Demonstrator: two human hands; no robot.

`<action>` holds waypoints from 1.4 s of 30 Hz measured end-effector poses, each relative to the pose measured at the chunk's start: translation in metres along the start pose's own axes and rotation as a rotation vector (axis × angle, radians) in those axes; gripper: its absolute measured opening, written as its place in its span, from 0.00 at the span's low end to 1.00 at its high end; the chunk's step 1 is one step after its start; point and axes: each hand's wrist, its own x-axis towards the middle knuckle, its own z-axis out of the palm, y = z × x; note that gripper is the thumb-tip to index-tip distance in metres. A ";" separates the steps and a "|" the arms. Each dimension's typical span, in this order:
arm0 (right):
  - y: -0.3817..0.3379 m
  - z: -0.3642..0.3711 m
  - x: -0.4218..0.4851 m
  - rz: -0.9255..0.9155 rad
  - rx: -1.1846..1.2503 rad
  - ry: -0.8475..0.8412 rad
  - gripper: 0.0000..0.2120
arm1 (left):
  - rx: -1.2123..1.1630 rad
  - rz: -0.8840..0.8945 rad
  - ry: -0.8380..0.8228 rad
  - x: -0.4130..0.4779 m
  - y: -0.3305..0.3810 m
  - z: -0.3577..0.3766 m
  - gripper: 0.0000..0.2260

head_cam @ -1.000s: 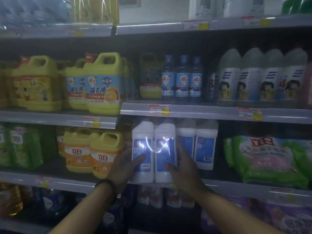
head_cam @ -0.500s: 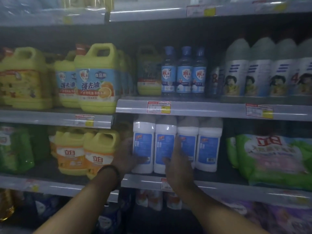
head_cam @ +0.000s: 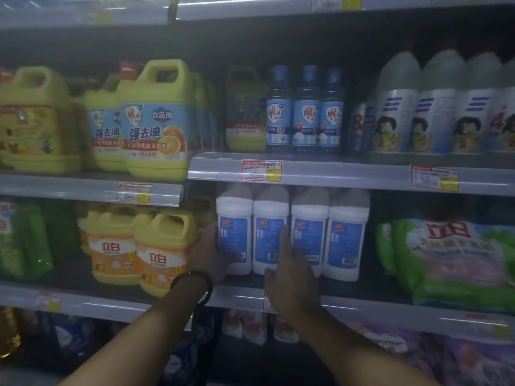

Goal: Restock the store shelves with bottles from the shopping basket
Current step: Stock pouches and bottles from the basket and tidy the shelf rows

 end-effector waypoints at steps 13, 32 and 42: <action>0.012 -0.057 -0.038 -0.124 -0.006 -0.114 0.21 | 0.349 0.103 0.197 -0.065 0.029 0.014 0.33; 0.204 -0.031 -0.384 0.376 -0.089 -0.834 0.10 | 0.449 0.009 -0.863 -0.376 -0.085 0.150 0.08; 0.268 0.043 -0.462 0.590 0.048 -1.027 0.24 | 0.490 -0.297 -1.122 -0.398 -0.127 0.171 0.14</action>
